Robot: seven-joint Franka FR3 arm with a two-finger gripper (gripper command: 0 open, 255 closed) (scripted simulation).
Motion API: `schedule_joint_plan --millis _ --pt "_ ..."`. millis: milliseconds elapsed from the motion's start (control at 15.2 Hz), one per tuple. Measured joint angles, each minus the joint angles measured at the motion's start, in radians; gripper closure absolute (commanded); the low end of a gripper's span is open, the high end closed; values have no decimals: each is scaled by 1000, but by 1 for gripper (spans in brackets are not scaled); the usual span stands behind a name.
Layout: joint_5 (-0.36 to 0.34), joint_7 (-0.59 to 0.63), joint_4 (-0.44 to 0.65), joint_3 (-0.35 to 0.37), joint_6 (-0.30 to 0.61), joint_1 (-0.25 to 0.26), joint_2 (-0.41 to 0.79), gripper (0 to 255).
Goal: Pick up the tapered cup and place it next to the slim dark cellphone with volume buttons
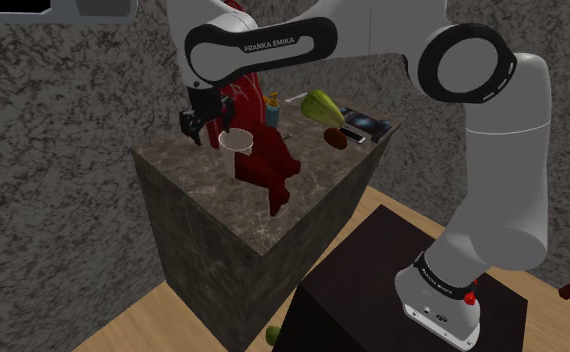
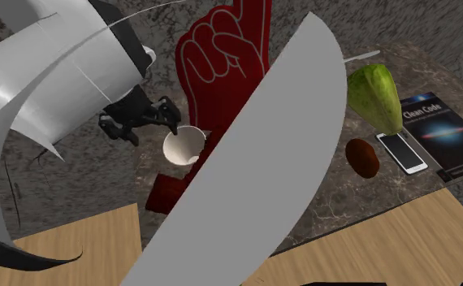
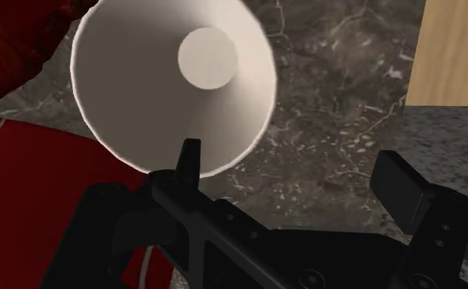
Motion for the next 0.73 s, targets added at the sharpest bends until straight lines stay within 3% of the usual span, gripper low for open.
schedule_joint_plan --millis 726 --pt "-13 10 -42 -5 128 -3 16 0"
